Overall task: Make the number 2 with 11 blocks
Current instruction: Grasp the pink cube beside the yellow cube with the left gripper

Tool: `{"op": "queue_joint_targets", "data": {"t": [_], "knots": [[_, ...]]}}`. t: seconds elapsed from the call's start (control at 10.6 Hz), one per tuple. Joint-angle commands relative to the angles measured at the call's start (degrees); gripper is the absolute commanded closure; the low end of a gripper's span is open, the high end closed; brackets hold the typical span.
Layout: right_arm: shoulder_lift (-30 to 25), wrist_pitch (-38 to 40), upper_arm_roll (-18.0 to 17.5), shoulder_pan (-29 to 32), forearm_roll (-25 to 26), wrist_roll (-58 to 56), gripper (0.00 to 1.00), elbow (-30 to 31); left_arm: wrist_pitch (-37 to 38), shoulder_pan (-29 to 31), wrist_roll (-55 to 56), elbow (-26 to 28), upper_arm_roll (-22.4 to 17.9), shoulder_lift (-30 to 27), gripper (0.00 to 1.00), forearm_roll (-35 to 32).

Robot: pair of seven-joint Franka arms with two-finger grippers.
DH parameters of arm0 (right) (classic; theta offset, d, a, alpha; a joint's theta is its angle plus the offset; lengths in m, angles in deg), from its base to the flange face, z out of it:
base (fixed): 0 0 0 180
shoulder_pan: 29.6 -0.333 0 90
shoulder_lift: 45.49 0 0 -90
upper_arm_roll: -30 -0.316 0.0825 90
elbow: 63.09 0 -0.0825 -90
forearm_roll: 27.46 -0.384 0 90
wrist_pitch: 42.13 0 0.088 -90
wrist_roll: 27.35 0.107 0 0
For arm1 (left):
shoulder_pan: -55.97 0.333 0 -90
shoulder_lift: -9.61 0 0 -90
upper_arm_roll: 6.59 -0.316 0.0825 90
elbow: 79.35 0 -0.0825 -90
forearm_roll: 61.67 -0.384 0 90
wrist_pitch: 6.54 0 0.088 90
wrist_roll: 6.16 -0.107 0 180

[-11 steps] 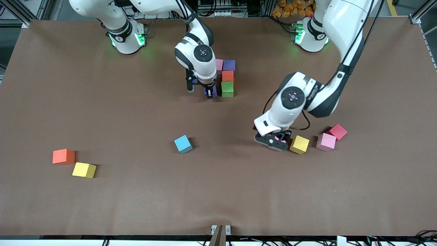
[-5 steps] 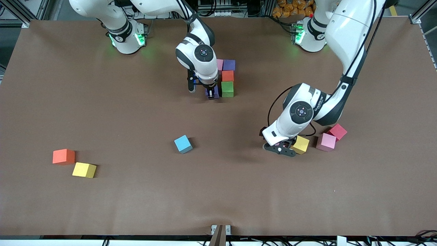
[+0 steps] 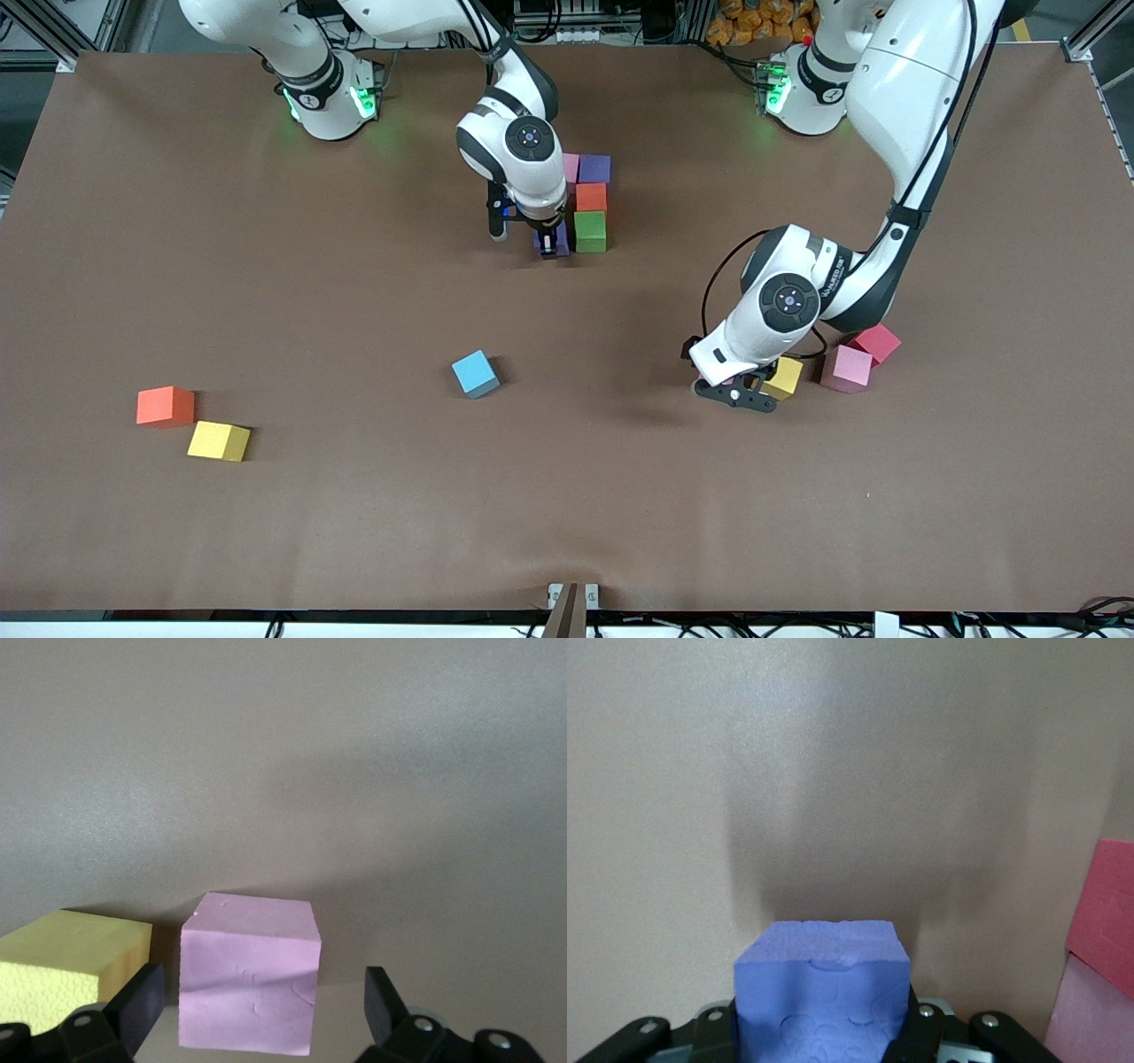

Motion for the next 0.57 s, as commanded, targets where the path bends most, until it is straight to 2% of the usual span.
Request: {"op": "queue_joint_targets", "data": {"t": [0.0,0.47], "knots": [[1.2,-1.4,0.1,-0.4,1.8,4.0,1.0,-1.0,0.5,-0.1,-0.6,-1.0,-0.1,1.1,0.0,-1.1],[1.7,-1.4,0.1,-0.5,1.8,4.4,1.0,-1.7,0.2,-0.1,-0.6,-1.0,-0.1,2.5,0.0,-3.9]]}}
